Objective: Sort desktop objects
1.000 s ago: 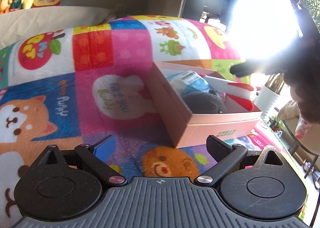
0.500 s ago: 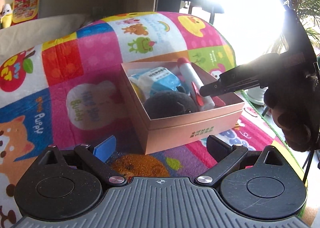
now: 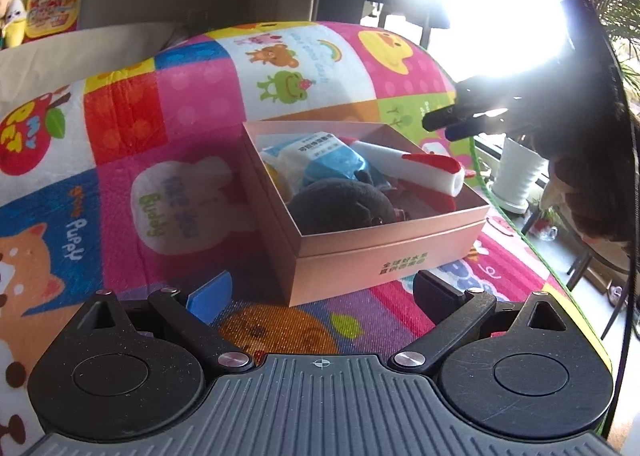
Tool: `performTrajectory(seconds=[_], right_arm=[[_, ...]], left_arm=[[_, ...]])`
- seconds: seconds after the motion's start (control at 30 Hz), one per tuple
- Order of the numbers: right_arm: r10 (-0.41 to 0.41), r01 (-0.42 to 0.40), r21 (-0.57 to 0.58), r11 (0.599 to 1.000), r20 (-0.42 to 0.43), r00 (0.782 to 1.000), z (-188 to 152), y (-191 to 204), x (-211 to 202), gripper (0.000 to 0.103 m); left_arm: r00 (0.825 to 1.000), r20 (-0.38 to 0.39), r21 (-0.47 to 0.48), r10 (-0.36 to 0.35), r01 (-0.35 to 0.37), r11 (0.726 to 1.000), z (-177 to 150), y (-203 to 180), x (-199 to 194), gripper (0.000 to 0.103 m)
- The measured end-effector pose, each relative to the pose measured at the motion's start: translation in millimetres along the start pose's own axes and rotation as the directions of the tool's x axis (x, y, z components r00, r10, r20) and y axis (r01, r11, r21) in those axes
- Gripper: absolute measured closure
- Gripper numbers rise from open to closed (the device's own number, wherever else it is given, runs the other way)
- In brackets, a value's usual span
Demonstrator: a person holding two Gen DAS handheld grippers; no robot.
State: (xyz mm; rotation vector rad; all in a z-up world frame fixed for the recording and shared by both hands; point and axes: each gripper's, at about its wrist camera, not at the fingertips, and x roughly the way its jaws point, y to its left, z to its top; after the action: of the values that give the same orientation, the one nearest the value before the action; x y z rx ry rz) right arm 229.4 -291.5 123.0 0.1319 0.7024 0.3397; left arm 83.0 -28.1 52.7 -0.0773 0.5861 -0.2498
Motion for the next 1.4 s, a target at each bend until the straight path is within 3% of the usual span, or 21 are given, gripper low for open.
performTrajectory(seconds=[0.17,0.3,0.4,0.47,0.63,0.73,0.8,0.9,1.0,1.1,1.4], right_arm=[[-0.067,0.066,-0.042,0.997,-0.004,0.998,16,18,40,0.071],[-0.037,0.032,-0.039,0.999,-0.117,0.992,8,28,70,0.072],[-0.049,0.034,-0.122,0.992,-0.125,0.991,-2,41,62,0.073],[-0.022,0.004,-0.107,0.994,-0.165,0.986,-4,38,55,0.073],[-0.009,0.007,-0.036,0.999,-0.047,0.999,-2,11,14,0.071],[-0.049,0.049,0.0,0.999,-0.002,0.999,-5,-5,4,0.045],[-0.047,0.048,0.044,0.998,-0.021,0.999,-11,-15,7,0.019],[0.03,-0.018,0.167,0.986,-0.074,0.997,-22,-30,21,0.002],[0.191,-0.15,0.288,0.946,-0.118,0.975,-31,-32,35,0.0],[0.143,-0.112,0.243,0.963,-0.112,0.983,-35,-9,35,0.0],[0.27,-0.243,0.191,0.951,-0.128,0.954,-39,64,61,0.0]], left_arm=[[1.0,0.016,0.009,-0.007,0.007,1.0,5,-1,-1,0.003],[1.0,0.023,-0.002,-0.002,0.002,1.0,6,4,-2,0.003],[1.0,0.02,-0.014,0.004,-0.003,1.0,5,9,0,0.003],[1.0,0.017,-0.026,0.0,0.001,1.0,5,10,2,0.003],[1.0,0.009,-0.021,-0.017,0.017,1.0,3,7,5,0.003],[1.0,-0.003,-0.018,-0.026,0.026,0.999,4,4,12,0.003],[0.999,-0.015,-0.024,-0.041,0.04,0.999,5,3,19,0.003],[0.997,-0.033,-0.038,-0.07,0.068,0.997,7,2,33,0.003],[0.995,-0.039,-0.037,-0.092,0.09,0.995,8,5,39,0.003],[0.994,-0.034,-0.029,-0.103,0.102,0.994,6,12,32,0.003],[0.998,-0.012,-0.064,0.054,-0.055,0.996,-1,71,-1,0.002]])
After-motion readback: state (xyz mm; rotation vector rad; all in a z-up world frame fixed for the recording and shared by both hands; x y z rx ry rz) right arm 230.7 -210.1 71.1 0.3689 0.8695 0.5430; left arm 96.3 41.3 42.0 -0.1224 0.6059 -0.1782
